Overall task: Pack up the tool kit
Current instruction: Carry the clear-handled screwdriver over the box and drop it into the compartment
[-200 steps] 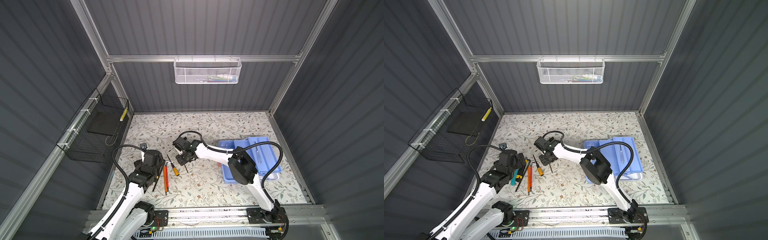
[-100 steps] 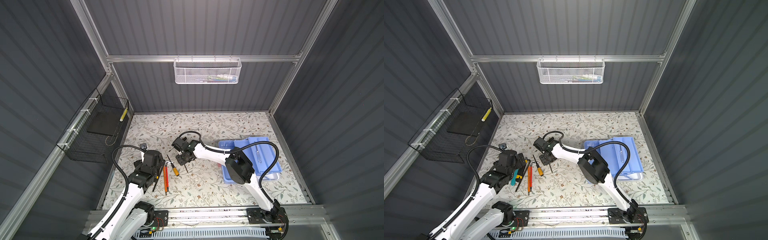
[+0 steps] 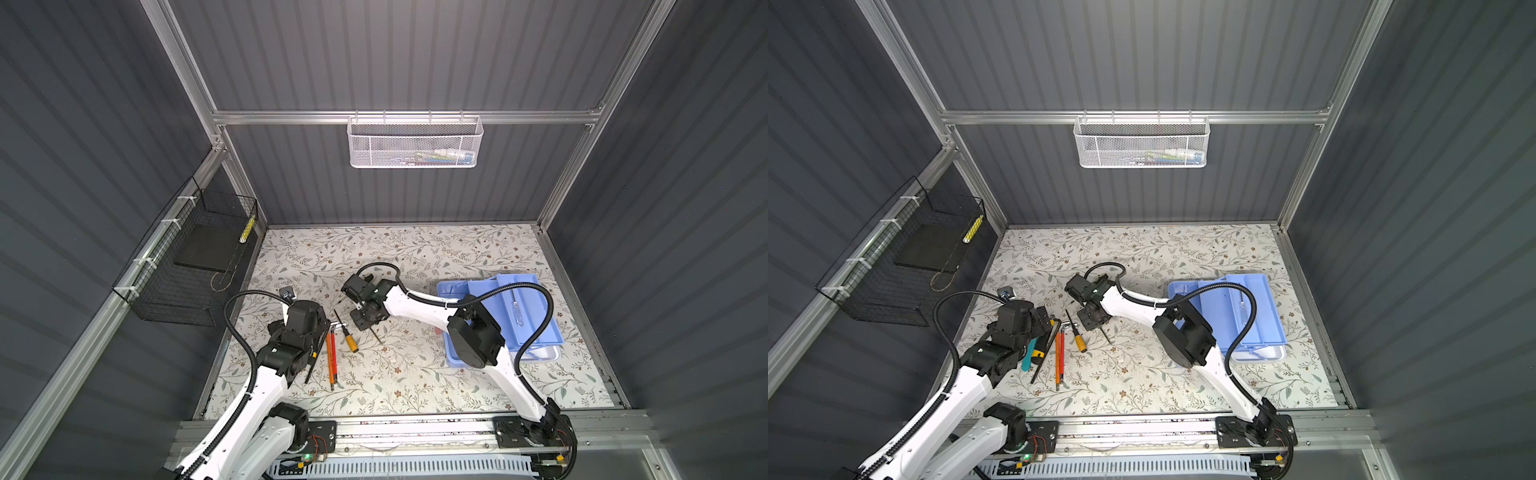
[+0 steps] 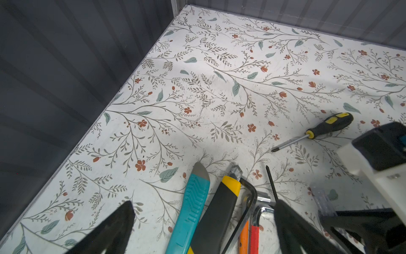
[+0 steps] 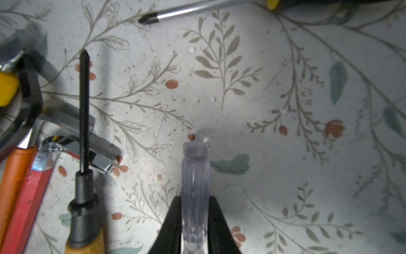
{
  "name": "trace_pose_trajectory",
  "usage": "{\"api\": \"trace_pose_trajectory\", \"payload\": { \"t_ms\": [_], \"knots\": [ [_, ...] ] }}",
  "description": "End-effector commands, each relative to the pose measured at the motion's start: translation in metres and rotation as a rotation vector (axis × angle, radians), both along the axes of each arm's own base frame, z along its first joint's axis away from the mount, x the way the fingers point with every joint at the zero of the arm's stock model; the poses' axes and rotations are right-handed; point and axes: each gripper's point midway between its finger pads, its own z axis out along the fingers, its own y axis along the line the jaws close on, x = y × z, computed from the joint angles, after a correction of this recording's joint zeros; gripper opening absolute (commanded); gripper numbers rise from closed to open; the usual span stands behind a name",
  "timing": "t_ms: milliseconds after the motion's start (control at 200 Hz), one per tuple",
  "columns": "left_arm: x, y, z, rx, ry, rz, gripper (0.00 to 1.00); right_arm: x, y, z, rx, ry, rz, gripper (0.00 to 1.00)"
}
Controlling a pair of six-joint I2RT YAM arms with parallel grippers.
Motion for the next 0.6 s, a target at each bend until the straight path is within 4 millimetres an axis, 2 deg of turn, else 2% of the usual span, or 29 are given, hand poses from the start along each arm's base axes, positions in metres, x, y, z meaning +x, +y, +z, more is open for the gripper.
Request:
{"api": "trace_pose_trajectory", "payload": {
  "t_ms": [0,75,150,180,285,390,435,596],
  "knots": [
    [-0.006,0.007,-0.002,0.003,-0.002,0.029,0.99,0.016,-0.016,0.054,0.057,-0.062,-0.024,0.11],
    [-0.007,0.007,-0.002,0.0,-0.008,0.026,1.0,0.024,-0.036,0.08,0.088,-0.078,-0.047,0.05],
    [-0.007,0.007,-0.001,-0.001,-0.01,0.024,1.0,0.029,-0.065,0.103,0.122,-0.096,-0.081,0.03],
    [-0.007,0.007,-0.002,-0.001,-0.009,0.024,0.99,0.032,-0.077,0.119,0.148,-0.108,-0.1,0.02],
    [-0.007,0.007,-0.002,0.001,-0.004,0.026,0.99,0.036,-0.131,0.154,0.17,-0.133,-0.174,0.01],
    [-0.006,0.007,-0.003,0.005,0.002,0.03,0.99,0.033,-0.189,0.183,0.088,-0.222,-0.23,0.0],
    [-0.005,0.007,-0.003,0.005,0.004,0.031,0.99,0.032,-0.214,0.192,0.052,-0.245,-0.264,0.0],
    [-0.003,0.006,-0.005,0.011,0.022,0.029,1.0,0.021,-0.298,0.204,0.045,-0.274,-0.441,0.0]
  ]
}}
